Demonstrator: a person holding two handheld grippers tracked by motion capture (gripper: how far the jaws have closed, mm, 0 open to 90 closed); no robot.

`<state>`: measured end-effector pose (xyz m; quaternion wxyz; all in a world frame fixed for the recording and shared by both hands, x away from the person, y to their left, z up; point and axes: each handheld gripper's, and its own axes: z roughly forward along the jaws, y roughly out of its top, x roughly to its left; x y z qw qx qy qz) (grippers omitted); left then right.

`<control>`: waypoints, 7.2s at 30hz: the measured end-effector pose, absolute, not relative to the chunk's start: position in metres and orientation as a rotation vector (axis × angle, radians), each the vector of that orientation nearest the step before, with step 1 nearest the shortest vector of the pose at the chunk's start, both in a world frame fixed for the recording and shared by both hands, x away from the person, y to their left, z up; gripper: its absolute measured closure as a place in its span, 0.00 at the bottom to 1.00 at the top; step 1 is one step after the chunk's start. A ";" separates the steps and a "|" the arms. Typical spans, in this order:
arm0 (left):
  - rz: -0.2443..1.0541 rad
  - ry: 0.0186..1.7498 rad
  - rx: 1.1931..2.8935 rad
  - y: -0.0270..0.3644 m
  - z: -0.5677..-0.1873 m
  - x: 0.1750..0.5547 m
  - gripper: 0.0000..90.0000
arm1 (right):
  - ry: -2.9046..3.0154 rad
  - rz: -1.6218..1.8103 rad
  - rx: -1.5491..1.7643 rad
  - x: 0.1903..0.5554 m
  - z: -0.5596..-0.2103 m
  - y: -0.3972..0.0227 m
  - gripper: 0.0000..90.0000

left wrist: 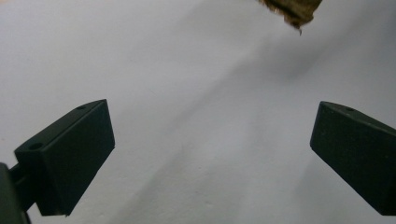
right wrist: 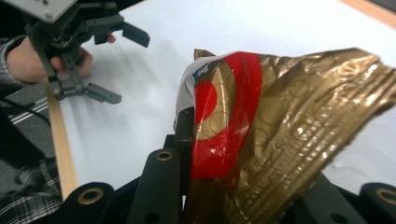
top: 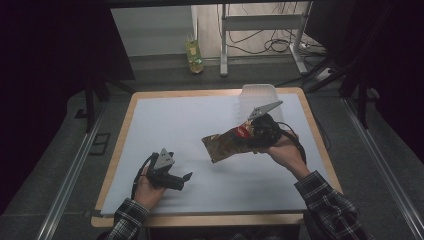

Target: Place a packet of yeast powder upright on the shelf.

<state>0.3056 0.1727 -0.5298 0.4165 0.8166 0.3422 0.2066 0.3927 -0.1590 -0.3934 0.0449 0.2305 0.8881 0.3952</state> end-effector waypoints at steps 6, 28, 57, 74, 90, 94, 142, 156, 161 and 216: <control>0.555 0.870 2.044 0.174 -0.530 0.306 0.00 | 2.680 1.182 0.687 0.398 -0.385 -0.164 0.80; 0.564 0.863 2.039 0.174 -0.530 0.306 0.00 | 2.591 1.079 0.527 0.428 -0.337 -0.185 0.80; 0.576 0.871 2.012 0.178 -0.529 0.306 0.00 | 2.519 0.748 0.321 0.475 -0.302 -0.215 0.81; 0.561 0.875 2.014 0.178 -0.531 0.307 0.00 | 2.587 0.561 0.161 0.500 -0.318 -0.225 0.81; 0.545 0.878 2.023 0.179 -0.532 0.308 0.00 | 2.676 0.456 0.007 0.512 -0.332 -0.220 0.81; 0.543 0.879 2.025 0.179 -0.533 0.308 0.00 | 2.696 0.433 -0.050 0.509 -0.331 -0.215 0.81; 0.575 0.884 1.983 0.183 -0.529 0.306 0.00 | 2.826 0.410 0.037 0.543 -0.378 -0.178 0.70; 0.577 0.880 1.980 0.183 -0.529 0.306 0.00 | 2.787 0.470 0.076 0.538 -0.366 -0.176 0.52; 0.573 0.882 1.976 0.183 -0.529 0.306 0.00 | 2.784 0.525 0.106 0.537 -0.362 -0.176 0.46; 0.582 0.876 1.994 0.180 -0.529 0.305 0.00 | 2.554 1.078 0.578 0.507 -0.359 -0.179 0.06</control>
